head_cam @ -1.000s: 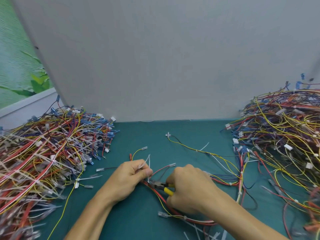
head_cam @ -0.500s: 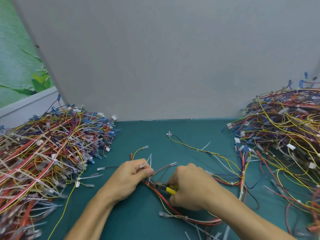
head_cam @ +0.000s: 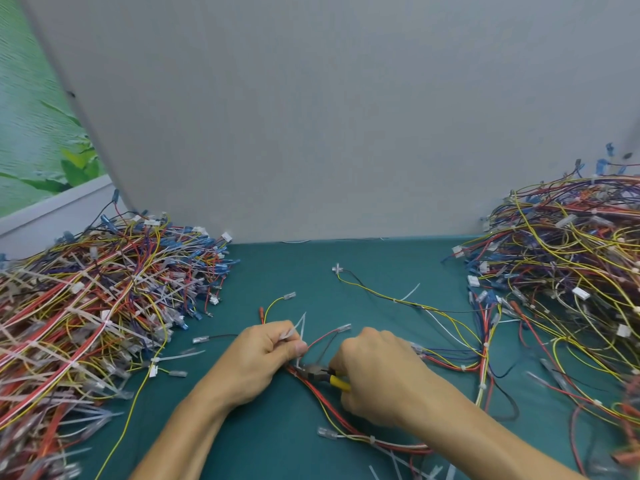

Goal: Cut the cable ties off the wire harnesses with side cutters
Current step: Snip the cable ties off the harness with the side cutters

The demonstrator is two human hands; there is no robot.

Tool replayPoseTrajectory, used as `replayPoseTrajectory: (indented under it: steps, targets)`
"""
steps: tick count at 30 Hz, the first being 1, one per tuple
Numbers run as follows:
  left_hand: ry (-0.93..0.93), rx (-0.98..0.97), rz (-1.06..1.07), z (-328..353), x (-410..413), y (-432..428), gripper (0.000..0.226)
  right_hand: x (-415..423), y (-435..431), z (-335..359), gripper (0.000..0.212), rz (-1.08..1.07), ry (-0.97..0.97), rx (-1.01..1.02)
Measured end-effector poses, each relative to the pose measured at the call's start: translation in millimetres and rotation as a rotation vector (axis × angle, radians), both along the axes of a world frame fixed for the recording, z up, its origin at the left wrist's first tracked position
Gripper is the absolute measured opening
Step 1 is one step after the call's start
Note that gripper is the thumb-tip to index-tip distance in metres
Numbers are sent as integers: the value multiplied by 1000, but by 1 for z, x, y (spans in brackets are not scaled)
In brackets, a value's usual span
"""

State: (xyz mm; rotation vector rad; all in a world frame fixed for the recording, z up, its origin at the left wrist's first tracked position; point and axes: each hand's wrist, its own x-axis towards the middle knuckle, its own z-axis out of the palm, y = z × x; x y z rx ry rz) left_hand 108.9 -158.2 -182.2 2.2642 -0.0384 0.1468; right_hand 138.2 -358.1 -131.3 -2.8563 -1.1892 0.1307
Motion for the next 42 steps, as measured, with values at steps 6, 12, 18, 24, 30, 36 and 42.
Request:
replayPoseTrajectory:
  steps: [6, 12, 18, 24, 30, 36, 42]
  targets:
    - [-23, 37, -3, 0, 0, 0, 28, 0, 0, -1, 6, 29, -20, -20]
    - [-13, -213, 63, 4, -1, -3, 29, 5, -8, 0, 7, -50, -48, -5]
    - [-95, -579, 248, 6, 1, -7, 28, 67, -30, 3, 17, -346, -232, 87]
    - [-121, -726, 257, 14, 0, -14, 20, 116, -39, -9, 16, -502, -110, 125]
    - [-85, -896, 268, 22, 0, -20, 23, 123, -49, -14, 16, -574, 214, 364]
    - [-201, -795, 245, 28, 0, -19, 19, 109, -62, -13, 22, -438, 294, 404]
    - [-343, -463, 265, 30, 1, -31, 25, 86, -63, -14, 19, -240, 152, 510]
